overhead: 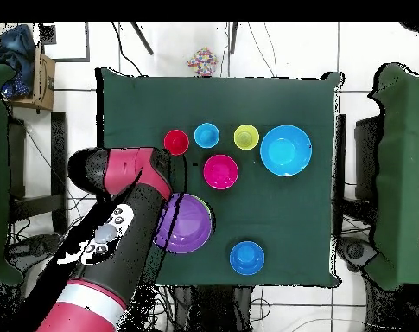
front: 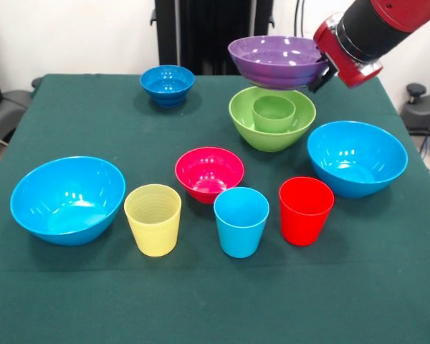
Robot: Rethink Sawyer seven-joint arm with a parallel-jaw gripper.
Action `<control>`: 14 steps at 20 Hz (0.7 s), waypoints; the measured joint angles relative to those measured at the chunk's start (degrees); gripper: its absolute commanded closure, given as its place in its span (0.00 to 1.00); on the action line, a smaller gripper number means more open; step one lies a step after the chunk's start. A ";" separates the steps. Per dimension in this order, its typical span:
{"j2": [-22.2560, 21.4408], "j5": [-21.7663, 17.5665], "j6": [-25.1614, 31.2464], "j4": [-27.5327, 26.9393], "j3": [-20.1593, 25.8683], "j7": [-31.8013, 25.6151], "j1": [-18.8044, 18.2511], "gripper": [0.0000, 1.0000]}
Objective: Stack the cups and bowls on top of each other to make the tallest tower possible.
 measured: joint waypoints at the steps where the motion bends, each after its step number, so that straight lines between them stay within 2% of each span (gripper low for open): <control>1: 0.00 -0.25 0.00 0.02 0.00 0.00 -0.02 1.00; 14: 0.00 -2.66 0.00 0.37 0.00 0.00 -0.15 1.00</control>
